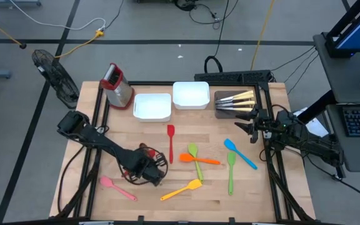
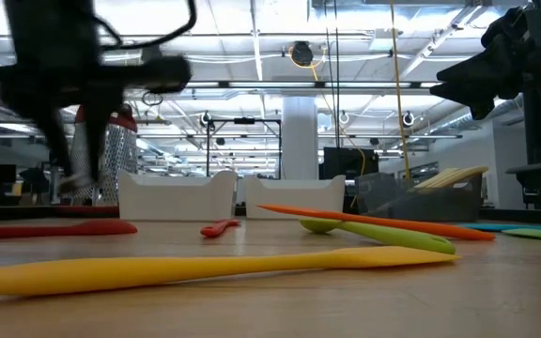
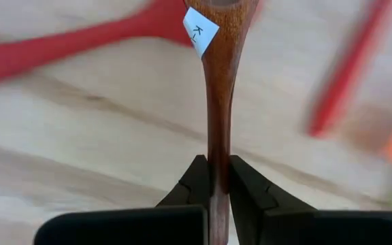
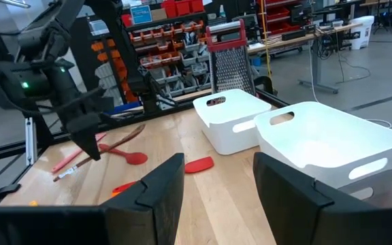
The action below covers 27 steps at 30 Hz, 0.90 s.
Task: Pick & Place Kitchen Items
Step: Put the wooden serving spoon into the left white bin
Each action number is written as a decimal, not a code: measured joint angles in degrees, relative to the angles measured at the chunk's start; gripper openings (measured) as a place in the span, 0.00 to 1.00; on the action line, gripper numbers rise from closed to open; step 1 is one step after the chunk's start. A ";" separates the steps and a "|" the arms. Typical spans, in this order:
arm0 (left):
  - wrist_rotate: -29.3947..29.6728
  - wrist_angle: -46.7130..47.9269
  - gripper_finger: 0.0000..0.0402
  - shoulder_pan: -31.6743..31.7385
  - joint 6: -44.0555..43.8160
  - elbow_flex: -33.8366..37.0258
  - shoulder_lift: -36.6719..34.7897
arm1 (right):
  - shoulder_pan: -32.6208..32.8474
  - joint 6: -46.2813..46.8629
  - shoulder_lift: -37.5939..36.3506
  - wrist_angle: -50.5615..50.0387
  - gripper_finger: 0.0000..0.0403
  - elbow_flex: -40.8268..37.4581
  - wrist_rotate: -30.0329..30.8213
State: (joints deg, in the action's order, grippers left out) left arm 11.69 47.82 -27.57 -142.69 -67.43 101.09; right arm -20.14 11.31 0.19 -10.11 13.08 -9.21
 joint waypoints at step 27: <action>42.86 -25.74 0.05 18.14 8.00 -1.45 -0.16 | 0.00 1.24 0.00 0.00 0.42 0.00 -0.02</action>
State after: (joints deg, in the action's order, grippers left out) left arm 54.55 22.09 -9.43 -134.69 -68.88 100.93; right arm -20.14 12.55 0.19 -10.11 13.08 -9.23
